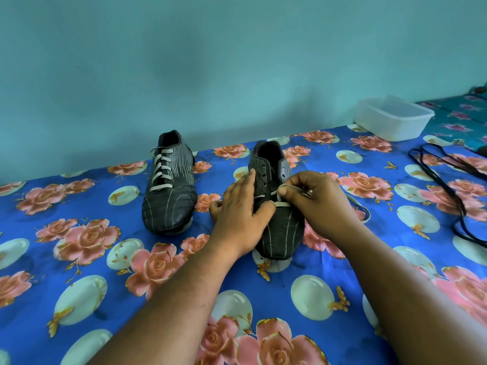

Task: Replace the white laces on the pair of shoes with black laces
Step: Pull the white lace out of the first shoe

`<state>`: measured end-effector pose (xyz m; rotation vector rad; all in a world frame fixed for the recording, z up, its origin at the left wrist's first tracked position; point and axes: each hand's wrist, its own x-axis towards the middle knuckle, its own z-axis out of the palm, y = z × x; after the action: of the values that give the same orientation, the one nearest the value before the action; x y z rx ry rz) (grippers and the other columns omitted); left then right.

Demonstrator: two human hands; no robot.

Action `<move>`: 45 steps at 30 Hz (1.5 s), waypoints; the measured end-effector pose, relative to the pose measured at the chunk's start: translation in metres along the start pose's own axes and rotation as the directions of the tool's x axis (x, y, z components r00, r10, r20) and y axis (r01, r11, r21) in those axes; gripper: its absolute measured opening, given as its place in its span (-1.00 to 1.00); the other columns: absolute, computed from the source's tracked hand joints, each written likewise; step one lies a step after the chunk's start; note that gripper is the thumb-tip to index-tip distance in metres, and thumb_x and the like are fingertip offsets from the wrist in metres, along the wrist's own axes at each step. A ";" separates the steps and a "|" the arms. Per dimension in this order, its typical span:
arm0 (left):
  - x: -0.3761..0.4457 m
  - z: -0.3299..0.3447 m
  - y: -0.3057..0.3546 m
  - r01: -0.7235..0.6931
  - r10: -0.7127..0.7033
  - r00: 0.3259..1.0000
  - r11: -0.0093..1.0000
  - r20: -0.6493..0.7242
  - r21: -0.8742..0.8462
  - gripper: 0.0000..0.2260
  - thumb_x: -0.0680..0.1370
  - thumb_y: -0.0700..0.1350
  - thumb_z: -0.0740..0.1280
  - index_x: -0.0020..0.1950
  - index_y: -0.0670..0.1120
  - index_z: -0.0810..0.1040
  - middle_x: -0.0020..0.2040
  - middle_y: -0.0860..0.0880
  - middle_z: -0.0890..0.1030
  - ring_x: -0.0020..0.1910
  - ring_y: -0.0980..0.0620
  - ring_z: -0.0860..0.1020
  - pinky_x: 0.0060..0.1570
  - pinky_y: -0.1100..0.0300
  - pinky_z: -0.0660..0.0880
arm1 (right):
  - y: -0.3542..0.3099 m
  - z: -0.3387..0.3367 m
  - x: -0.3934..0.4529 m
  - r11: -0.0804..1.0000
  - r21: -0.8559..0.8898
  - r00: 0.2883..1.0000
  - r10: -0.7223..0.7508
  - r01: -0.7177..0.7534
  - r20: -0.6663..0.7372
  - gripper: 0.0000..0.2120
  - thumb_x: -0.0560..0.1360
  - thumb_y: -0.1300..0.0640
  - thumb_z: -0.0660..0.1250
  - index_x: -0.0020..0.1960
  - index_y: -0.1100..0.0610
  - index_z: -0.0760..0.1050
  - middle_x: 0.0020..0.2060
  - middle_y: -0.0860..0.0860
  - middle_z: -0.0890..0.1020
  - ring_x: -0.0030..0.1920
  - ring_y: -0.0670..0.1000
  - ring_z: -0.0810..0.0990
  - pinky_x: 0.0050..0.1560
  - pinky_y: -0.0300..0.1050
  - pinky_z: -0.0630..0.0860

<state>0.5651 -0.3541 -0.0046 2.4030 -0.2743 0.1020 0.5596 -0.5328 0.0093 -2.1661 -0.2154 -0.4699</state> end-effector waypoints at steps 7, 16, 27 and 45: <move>0.000 -0.001 -0.001 -0.004 0.004 1.000 1.000 -0.005 0.004 -0.26 0.47 0.24 0.05 0.66 0.13 0.03 0.65 0.11 0.13 0.60 0.15 0.03 0.53 -0.13 -0.11 | 0.001 -0.022 0.010 0.961 0.264 0.869 0.202 -0.087 -0.451 -0.84 0.64 0.05 0.33 -0.03 0.13 0.51 -0.31 -0.07 0.49 -0.38 -0.20 0.39 -0.34 -0.37 0.31; 0.001 0.000 -0.004 -0.070 0.073 0.992 0.997 -0.103 0.025 -0.32 0.48 0.24 0.14 0.61 0.20 0.16 0.59 0.15 0.24 0.56 0.14 0.13 0.47 -0.04 -0.03 | 0.004 -0.011 0.002 0.975 -0.161 0.974 0.124 -0.155 -0.187 -0.63 0.51 0.05 0.37 0.31 -0.12 0.49 0.31 -0.09 0.48 0.37 0.08 0.32 0.39 0.19 0.26; 0.000 -0.001 -0.004 -0.329 0.370 0.873 0.928 -0.317 0.175 -0.83 0.47 0.13 0.28 -0.05 0.18 0.64 0.10 0.17 0.52 0.18 0.08 0.50 0.21 -0.15 0.30 | 0.019 -0.009 0.004 0.986 -0.165 0.999 -0.038 0.036 -0.006 -0.84 0.45 -0.18 0.48 -0.12 -0.19 0.53 -0.14 -0.27 0.56 0.06 -0.01 0.45 0.11 0.21 0.46; 0.008 0.006 0.003 -0.106 0.090 0.992 0.977 -0.093 -0.184 -0.92 0.50 0.07 0.33 -0.18 0.22 0.59 0.19 0.24 0.44 0.31 0.14 0.34 0.31 0.04 0.23 | 0.025 -0.010 -0.001 0.995 -0.094 0.959 -0.006 0.034 0.284 -0.25 0.33 -0.61 0.19 0.40 -0.26 0.34 0.29 -0.23 0.40 0.40 -0.05 0.32 0.44 0.06 0.32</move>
<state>0.5721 -0.3613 -0.0063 2.1908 -0.3480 0.2127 0.5638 -0.5560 -0.0043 -2.3257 -0.3799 -0.1807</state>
